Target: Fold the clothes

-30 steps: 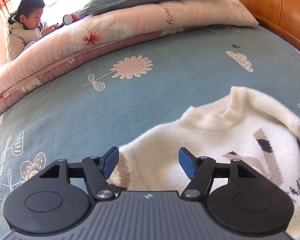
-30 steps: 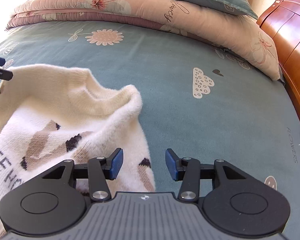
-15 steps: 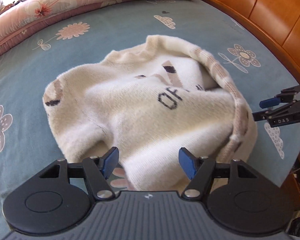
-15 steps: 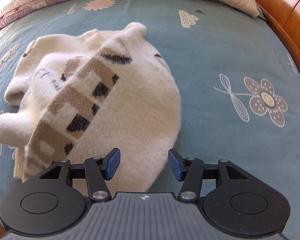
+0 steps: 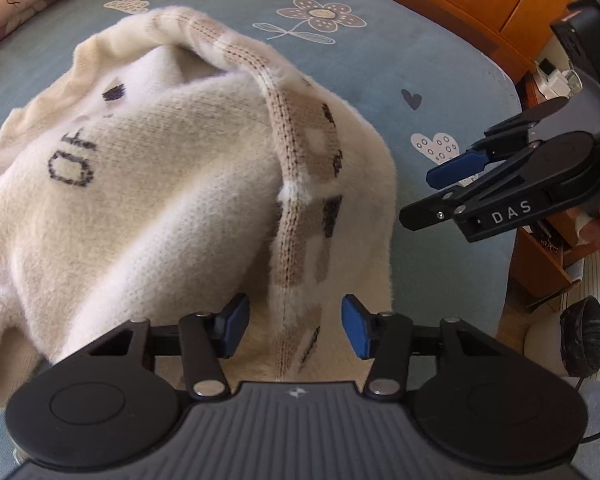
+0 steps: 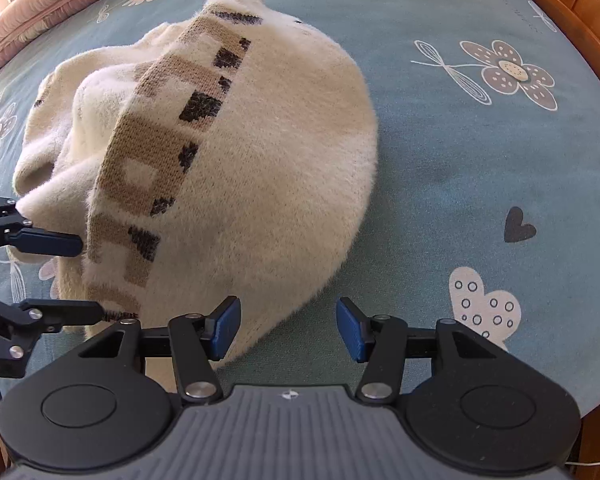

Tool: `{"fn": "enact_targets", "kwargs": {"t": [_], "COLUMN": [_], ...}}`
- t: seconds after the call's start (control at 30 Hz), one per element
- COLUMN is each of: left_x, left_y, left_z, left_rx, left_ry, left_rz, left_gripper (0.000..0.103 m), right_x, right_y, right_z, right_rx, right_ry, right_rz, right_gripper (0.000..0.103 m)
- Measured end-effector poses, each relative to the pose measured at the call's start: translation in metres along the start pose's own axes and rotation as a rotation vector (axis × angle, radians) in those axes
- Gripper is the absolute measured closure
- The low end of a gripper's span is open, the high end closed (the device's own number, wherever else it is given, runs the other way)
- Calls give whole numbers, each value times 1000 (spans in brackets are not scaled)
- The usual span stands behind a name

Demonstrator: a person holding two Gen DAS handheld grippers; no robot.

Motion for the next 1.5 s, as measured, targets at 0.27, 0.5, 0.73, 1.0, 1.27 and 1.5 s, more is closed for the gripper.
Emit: {"fn": "enact_targets", "kwargs": {"t": [0.27,0.5,0.73,1.0,1.27,1.5], "left_x": [28,10,-13,-1,27,66], "left_y": [20,47,96,122,132,130], "left_z": [-10,-37,-116,-251,-348,-394], "left_rx": [45,-84,-119,-74,-35,-83], "left_ry": [-71,-64,36,173,225,175], "left_rz": [58,54,103,67,14,-1], "left_gripper": [84,97,97,97,97,95], "right_x": [24,28,12,9,2,7], "right_y": [17,45,96,162,193,229], "right_z": [19,24,22,28,27,28], "right_rx": [46,1,-75,-14,73,153], "right_ry": [-50,-79,-84,-85,-48,-35], "right_rz": [-39,-102,-118,-150,-190,-194], "right_gripper": [45,45,45,45,45,45]}}
Point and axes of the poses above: each gripper's, at about its wrist camera, not at the fingertips, and x roughly the way its jaws point, y to its right, z to its underside, the point moved 8 cm from there along x, roughly the way its jaws point, and after that the axes turned 11 degrees about -y, right-handed, at the moved point
